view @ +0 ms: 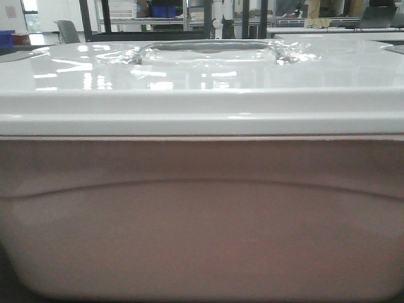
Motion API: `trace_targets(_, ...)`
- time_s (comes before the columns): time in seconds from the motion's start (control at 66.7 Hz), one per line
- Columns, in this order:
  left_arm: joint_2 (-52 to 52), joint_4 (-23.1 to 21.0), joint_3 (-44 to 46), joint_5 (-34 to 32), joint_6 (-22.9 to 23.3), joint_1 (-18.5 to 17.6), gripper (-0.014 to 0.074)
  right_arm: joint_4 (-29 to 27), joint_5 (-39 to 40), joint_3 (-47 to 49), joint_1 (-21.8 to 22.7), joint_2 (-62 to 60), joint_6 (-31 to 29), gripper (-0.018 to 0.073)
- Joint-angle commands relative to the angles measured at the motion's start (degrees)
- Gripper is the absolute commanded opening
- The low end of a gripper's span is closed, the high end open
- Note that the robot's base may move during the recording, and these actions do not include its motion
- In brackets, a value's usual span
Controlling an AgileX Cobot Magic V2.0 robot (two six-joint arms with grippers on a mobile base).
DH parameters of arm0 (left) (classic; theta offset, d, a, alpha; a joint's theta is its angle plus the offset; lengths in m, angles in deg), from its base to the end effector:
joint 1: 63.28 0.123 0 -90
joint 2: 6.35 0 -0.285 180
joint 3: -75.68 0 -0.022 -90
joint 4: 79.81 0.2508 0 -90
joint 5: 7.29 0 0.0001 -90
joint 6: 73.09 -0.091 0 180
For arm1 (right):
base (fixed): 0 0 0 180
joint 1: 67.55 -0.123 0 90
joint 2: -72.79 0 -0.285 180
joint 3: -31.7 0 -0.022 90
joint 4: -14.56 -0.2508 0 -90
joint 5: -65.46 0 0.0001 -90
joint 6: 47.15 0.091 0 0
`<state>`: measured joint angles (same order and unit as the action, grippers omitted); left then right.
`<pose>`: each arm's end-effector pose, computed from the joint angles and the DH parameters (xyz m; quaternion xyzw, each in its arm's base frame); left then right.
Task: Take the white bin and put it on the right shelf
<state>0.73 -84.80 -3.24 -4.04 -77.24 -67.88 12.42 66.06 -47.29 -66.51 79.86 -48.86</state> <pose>0.0566 -0.0050 0.1987 0.0248 0.7019 -0.0355 0.7109 0.0566 -0.0011 0.2044 0.0088 0.6785 -0.0040 0.7345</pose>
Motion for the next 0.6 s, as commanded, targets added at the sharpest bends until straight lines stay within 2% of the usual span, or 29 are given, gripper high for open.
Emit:
trace_targets(0.0, 0.26, -0.13, 0.08, -5.13, 0.14, -0.09, -0.0118, 0.61, 4.99, 0.18, 0.44, -0.49, -0.46, 0.0057)
trace_targets(0.585, 0.26, -0.03, 0.08, -5.13, 0.14, -0.09, -0.0118, 0.61, 4.99, 0.18, 0.44, -0.49, -0.46, 0.0057)
